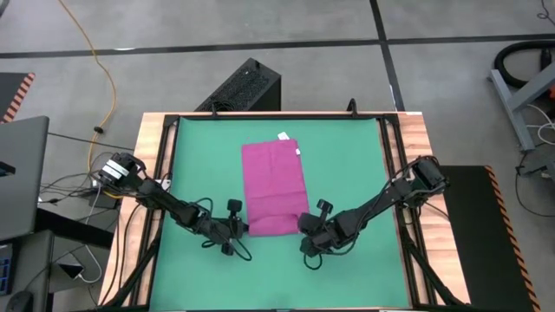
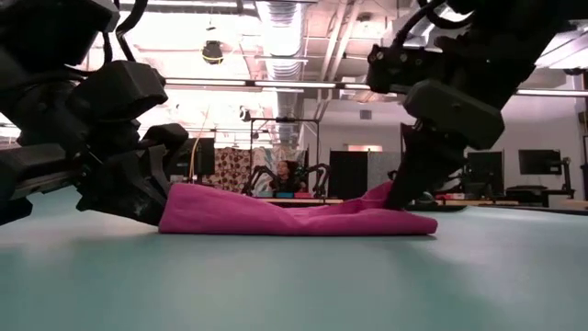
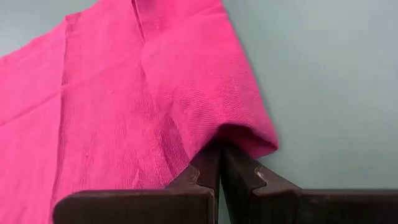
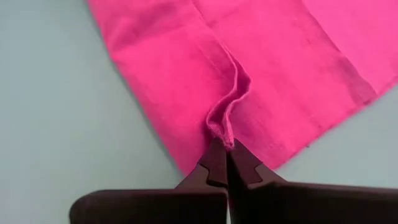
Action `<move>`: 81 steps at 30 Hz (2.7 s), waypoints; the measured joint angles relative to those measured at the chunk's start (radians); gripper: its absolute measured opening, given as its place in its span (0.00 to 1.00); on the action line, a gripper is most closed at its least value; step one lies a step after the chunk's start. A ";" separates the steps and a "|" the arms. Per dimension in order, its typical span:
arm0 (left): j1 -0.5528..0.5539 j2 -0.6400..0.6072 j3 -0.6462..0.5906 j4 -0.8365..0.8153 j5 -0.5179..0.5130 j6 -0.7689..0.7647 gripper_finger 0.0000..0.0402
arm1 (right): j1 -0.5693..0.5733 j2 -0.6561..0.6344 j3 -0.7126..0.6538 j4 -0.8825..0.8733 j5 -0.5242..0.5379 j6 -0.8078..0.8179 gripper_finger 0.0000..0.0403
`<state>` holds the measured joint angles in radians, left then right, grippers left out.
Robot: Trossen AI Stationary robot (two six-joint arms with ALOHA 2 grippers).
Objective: Roll towel into tight, uniform cylinder
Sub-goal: Roll the pink towel
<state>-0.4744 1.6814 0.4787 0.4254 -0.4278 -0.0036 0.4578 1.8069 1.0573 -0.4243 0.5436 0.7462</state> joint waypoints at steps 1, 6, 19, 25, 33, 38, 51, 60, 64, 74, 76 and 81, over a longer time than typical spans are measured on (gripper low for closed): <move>0.000 0.000 0.004 -0.013 0.000 0.000 0.00 | 0.000 0.000 0.000 -0.014 -0.001 0.008 0.02; -0.001 0.000 0.030 -0.088 -0.003 -0.015 0.00 | -0.001 0.000 0.000 -0.060 -0.002 0.046 0.02; -0.081 -0.128 0.255 -0.622 -0.116 -0.126 0.00 | -0.003 0.000 0.000 -0.043 -0.020 0.028 0.02; -0.116 -0.159 0.263 -0.617 -0.178 -0.125 0.00 | -0.003 0.000 0.000 0.038 -0.018 -0.048 0.02; -0.121 -0.158 0.262 -0.635 -0.267 -0.126 0.00 | 0.009 -0.001 0.001 0.141 -0.027 -0.193 0.02; -0.122 -0.158 0.196 -0.468 -0.223 -0.025 0.00 | 0.004 -0.001 0.001 0.141 -0.032 -0.182 0.02; -0.029 -0.158 0.020 -0.178 -0.166 0.045 0.00 | 0.004 -0.001 0.001 0.142 -0.062 -0.194 0.02; -0.015 -0.158 0.020 -0.184 -0.099 0.012 0.00 | -0.025 -0.001 0.001 0.142 -0.068 -0.192 0.06; -0.020 -0.158 0.020 -0.230 -0.100 -0.034 0.00 | -0.051 -0.001 0.001 0.141 -0.068 -0.190 0.12; -0.021 -0.158 0.020 -0.265 -0.092 -0.069 0.00 | -0.066 -0.001 0.001 0.108 0.002 -0.238 0.23; -0.021 -0.158 0.020 -0.269 -0.091 -0.072 0.00 | -0.058 -0.004 0.001 0.100 0.044 -0.254 0.27; -0.021 -0.158 0.020 -0.282 -0.091 -0.093 0.00 | -0.054 -0.005 0.011 0.067 0.061 -0.267 0.37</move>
<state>-0.4950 1.5234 0.4988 0.1432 -0.5186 -0.0971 0.4034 1.8023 1.0683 -0.3576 0.6045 0.4795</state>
